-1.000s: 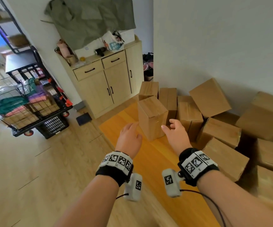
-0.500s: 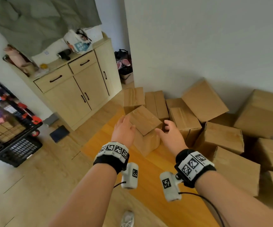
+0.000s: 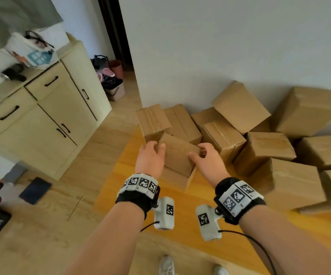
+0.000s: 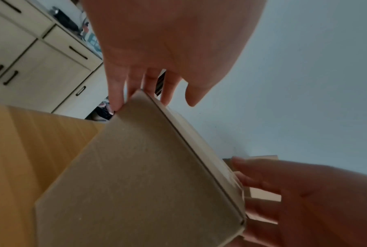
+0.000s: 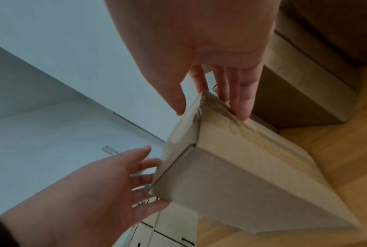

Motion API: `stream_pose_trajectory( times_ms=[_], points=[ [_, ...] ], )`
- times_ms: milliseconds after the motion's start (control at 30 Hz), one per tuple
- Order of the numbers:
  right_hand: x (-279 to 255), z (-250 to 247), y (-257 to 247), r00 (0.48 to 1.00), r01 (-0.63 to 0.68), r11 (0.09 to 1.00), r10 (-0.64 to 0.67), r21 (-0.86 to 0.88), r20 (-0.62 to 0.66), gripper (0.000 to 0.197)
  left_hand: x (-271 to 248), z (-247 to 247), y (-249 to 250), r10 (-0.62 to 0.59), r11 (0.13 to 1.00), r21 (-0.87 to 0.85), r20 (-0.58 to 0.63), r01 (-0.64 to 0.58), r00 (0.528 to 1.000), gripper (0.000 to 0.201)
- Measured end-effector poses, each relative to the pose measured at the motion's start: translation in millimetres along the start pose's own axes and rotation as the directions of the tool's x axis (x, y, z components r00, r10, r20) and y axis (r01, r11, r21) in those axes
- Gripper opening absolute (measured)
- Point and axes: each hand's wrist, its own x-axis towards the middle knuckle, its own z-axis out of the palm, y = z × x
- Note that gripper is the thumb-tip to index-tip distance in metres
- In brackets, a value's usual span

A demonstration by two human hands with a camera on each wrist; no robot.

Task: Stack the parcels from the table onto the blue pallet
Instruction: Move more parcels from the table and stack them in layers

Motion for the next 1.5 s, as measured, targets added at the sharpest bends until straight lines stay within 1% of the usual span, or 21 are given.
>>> stream_pose_trajectory(
  times_ms=[133,233,333,433,533,600,667,700,767,833,867,933,1000,1100,1167,1233,1333,1433,1500],
  points=[
    [-18,1,-2,0.996,0.032,0.999,-0.031,0.011,-0.086,0.037,-9,3,-6,-0.037,0.999,0.005,0.009,0.037,0.999,0.065],
    [-27,-3,0,0.993,0.055,0.998,-0.057,-0.014,-0.100,0.026,-19,0,-7,-0.066,0.998,-0.007,-0.005,0.065,0.998,0.071],
    [-37,-10,2,0.994,0.064,0.995,-0.070,-0.070,-0.082,0.029,-35,1,-9,-0.155,0.988,0.026,0.032,0.155,0.987,0.073],
    [-45,-14,15,0.998,0.032,0.992,-0.038,-0.119,-0.051,0.031,-48,13,-18,-0.220,0.975,0.058,0.108,0.215,0.970,0.065],
    [-55,-14,36,1.000,-0.007,0.990,0.008,-0.139,0.007,0.019,-63,28,-28,-0.255,0.967,0.073,0.195,0.245,0.947,0.047],
    [-62,-13,49,0.997,-0.032,0.986,0.043,-0.163,0.061,0.015,-74,39,-34,-0.273,0.962,0.055,0.249,0.268,0.929,0.040],
    [-66,-12,61,0.989,-0.082,0.980,0.103,-0.183,0.106,0.025,-83,49,-40,-0.282,0.959,0.041,0.284,0.282,0.916,0.034],
    [-68,-11,67,0.983,-0.113,0.975,0.138,-0.190,0.122,0.032,-87,54,-41,-0.278,0.960,0.067,0.299,0.271,0.913,0.033],
    [-72,-10,76,0.968,-0.165,0.963,0.200,-0.213,0.155,0.047,-95,61,-43,-0.274,0.960,0.142,0.325,0.239,0.905,0.037],
    [-76,-10,81,0.949,-0.186,0.955,0.236,-0.233,0.209,0.058,-102,68,-45,-0.266,0.962,0.164,0.352,0.221,0.898,0.042],
    [-78,-9,82,0.937,-0.194,0.953,0.250,-0.233,0.245,0.060,-106,71,-46,-0.258,0.964,0.157,0.366,0.214,0.894,0.043],
    [-81,-6,87,0.911,-0.198,0.957,0.260,-0.211,0.320,0.056,-112,77,-47,-0.257,0.966,0.134,0.386,0.221,0.886,0.044],
    [-84,-4,90,0.900,-0.188,0.965,0.244,-0.185,0.360,0.052,-117,82,-48,-0.262,0.965,0.107,0.377,0.239,0.889,0.045],
    [-87,-7,92,0.910,-0.170,0.976,0.210,-0.138,0.359,0.051,-124,84,-47,-0.283,0.957,0.042,0.335,0.286,0.898,0.045],
    [-89,-13,91,0.919,-0.152,0.984,0.175,-0.092,0.353,0.051,-129,84,-44,-0.301,0.944,-0.039,0.296,0.327,0.907,0.047],
    [-91,-23,89,0.934,-0.137,0.989,0.147,-0.053,0.326,0.056,-134,82,-37,-0.309,0.926,-0.146,0.242,0.349,0.920,0.053],
    [-94,-45,79,0.960,-0.090,0.995,0.078,0.032,0.269,0.062,-139,79,-20,-0.258,0.908,-0.285,0.193,0.306,0.947,0.058],
    [-99,-70,64,0.973,-0.034,0.988,-0.002,0.151,0.232,0.059,-142,71,1,-0.183,0.906,-0.359,0.152,0.227,0.971,0.062],
    [-104,-86,51,0.980,0.006,0.980,-0.045,0.197,0.192,0.055,-142,62,18,-0.124,0.902,-0.400,0.117,0.161,0.985,0.066]
  ],
)
